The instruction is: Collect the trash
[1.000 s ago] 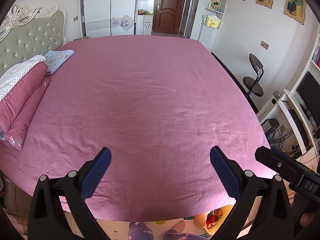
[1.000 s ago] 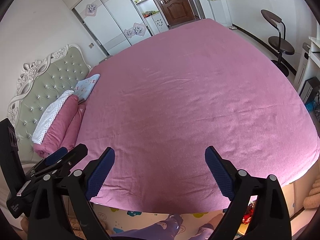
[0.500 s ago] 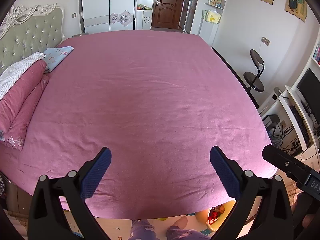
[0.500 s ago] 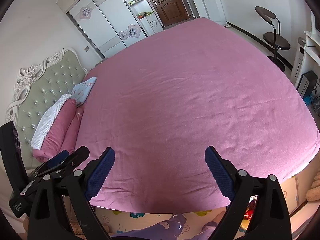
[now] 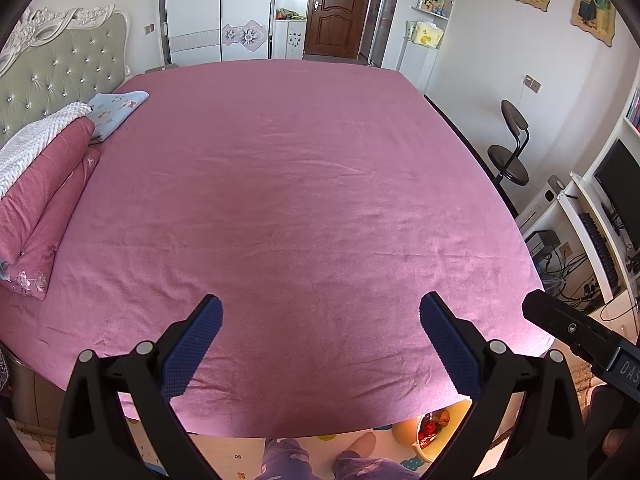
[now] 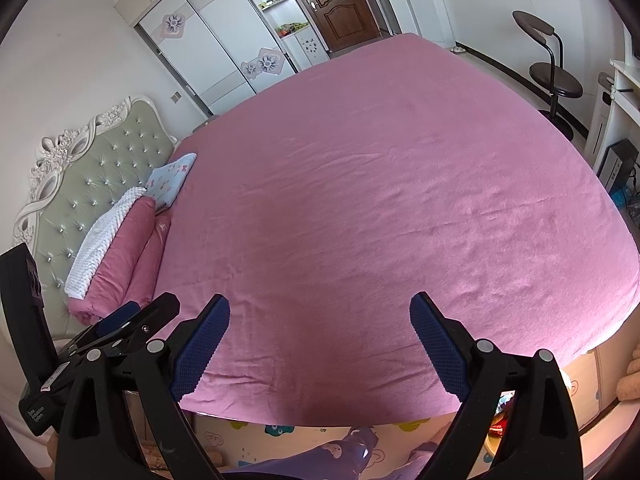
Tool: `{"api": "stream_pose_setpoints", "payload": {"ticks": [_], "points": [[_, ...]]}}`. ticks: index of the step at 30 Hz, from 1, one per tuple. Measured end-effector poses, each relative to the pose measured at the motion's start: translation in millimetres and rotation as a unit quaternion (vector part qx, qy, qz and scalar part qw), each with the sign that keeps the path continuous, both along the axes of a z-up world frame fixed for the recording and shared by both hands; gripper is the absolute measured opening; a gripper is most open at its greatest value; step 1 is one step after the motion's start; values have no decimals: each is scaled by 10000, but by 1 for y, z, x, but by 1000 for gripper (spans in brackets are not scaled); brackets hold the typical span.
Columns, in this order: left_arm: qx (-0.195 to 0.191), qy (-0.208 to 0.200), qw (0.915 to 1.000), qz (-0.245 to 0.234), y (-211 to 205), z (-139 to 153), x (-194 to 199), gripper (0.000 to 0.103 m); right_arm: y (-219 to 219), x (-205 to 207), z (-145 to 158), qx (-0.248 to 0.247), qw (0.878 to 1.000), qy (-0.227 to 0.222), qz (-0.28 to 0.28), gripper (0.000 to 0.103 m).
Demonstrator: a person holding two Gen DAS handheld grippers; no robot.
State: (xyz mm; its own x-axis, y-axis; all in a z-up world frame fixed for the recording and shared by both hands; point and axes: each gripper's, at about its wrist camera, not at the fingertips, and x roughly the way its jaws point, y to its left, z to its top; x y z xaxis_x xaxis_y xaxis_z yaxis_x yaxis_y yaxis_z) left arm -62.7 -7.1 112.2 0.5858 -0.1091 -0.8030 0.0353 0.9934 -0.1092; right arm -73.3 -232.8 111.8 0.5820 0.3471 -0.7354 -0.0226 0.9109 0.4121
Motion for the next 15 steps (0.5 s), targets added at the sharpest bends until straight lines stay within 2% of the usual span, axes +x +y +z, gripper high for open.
{"api": "stream_pose_setpoints", "payload": {"ticks": [15], "points": [[17, -86, 9999, -109, 1, 4, -8, 99, 4, 0, 1, 19, 9999, -35, 92, 88]]}}
